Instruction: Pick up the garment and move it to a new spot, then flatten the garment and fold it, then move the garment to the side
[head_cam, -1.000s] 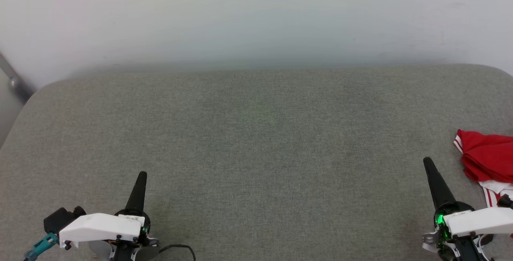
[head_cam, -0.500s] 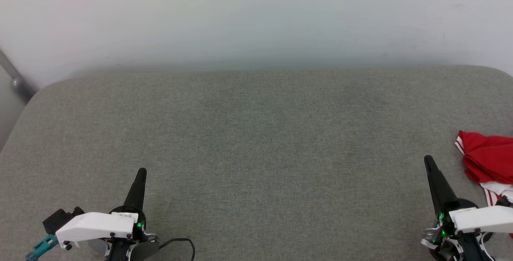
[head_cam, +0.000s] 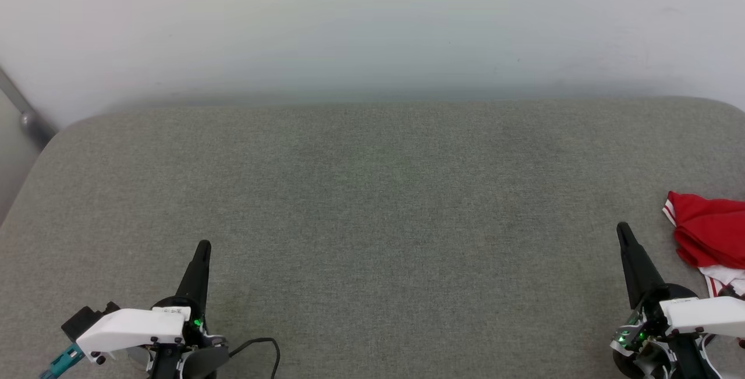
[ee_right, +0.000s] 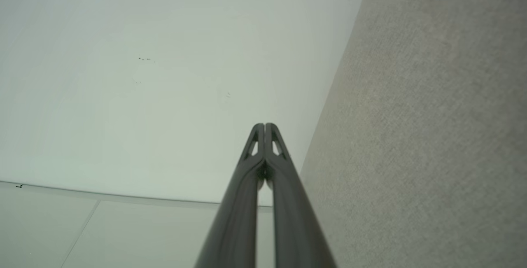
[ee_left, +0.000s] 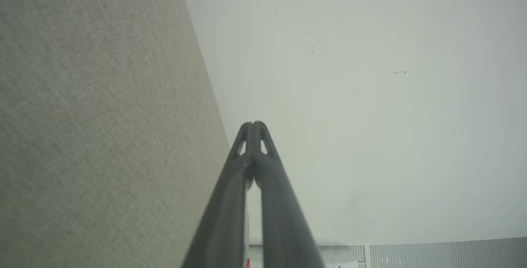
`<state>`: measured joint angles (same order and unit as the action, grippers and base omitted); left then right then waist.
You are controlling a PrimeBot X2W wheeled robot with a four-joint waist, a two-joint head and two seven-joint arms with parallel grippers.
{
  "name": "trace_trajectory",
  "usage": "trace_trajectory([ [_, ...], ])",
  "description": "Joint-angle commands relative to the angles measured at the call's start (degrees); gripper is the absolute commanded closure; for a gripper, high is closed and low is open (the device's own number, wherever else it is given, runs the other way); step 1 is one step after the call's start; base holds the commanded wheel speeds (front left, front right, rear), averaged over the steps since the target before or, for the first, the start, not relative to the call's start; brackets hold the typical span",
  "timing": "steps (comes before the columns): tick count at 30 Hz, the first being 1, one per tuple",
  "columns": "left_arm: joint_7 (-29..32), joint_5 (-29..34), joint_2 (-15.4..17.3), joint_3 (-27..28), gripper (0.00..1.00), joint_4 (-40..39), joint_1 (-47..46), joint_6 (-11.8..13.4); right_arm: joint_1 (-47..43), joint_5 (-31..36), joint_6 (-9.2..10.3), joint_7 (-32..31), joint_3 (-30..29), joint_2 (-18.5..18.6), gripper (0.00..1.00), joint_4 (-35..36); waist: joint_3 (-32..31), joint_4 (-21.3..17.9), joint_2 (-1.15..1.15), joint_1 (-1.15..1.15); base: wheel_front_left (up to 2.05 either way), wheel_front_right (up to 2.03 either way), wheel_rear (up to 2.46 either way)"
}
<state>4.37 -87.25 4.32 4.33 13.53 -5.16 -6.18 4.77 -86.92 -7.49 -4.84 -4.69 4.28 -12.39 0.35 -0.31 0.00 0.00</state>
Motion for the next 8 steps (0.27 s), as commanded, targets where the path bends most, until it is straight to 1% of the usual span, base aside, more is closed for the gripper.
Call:
trace_trajectory([
  [1, 0.3, -0.7, -0.2, 0.3, 1.00, 0.1, -0.9, -0.5, 0.8, -0.9, 0.00, -0.2, -0.1, -0.2, 1.00, -0.2, 0.0, 0.0, 0.00, 0.00, 0.00, 0.00, 0.00],
  [8, 1.0, -3.1, -0.6, 1.1, 1.00, 0.3, -1.2, -0.9, 1.3, -3.6, 0.00, -0.5, -0.4, -0.4, 1.00, -0.9, -0.1, 0.1, 0.00, 0.00, 0.00, 0.00, 0.00],
])
